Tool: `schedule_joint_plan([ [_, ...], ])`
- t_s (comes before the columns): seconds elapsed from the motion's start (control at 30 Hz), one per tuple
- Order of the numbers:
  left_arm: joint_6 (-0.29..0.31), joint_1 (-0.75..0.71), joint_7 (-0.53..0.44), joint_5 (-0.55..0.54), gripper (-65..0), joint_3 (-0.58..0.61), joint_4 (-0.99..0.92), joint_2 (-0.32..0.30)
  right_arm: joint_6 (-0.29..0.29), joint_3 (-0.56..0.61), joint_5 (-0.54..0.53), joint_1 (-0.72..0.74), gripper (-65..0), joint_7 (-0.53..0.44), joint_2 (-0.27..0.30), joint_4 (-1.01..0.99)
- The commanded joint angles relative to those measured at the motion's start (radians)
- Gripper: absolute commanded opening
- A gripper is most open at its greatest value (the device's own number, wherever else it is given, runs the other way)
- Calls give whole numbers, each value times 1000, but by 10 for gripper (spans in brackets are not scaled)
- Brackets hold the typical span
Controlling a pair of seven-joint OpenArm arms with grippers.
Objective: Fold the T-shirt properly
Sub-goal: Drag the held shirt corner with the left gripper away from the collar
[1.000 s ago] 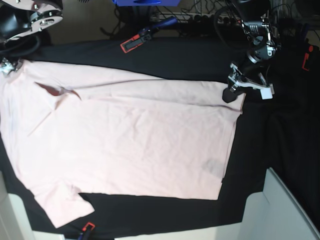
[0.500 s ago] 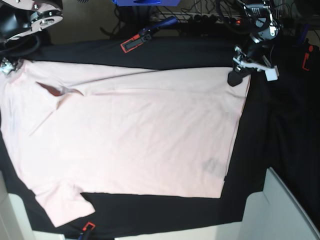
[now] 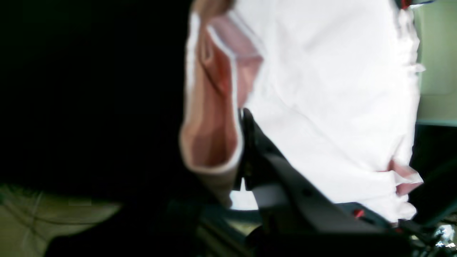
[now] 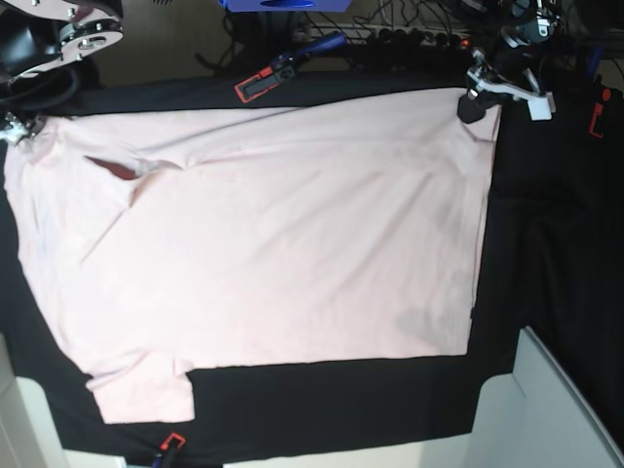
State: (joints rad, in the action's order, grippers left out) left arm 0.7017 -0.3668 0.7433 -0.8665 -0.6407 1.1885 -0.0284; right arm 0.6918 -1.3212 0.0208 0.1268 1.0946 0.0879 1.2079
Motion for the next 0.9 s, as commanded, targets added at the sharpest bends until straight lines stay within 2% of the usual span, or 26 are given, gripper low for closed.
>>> schedule_joint_plan([
  [0.0, -4, -14, -11, -10, -650, -8, 40, -15, 6, 4, -12, 6, -324, -3, 17, 17],
  [0.13, -4, -27, -9, -10, -650, -8, 97, -15, 6, 4, -12, 3, -324, -3, 17, 17],
  [0.67, -4, -25, -6, -12, -650, -8, 100, -15, 6, 6, -12, 3, -324, -8, 19, 17],
  [0.73, -4, -25, -6, -13, -603, -8, 101, -15, 6, 7, -12, 3, -324, -8, 19, 17],
  [0.87, -4, -27, -5, -13, -361, -8, 100, -15, 6, 7, -12, 3, -324, -8, 19, 17],
])
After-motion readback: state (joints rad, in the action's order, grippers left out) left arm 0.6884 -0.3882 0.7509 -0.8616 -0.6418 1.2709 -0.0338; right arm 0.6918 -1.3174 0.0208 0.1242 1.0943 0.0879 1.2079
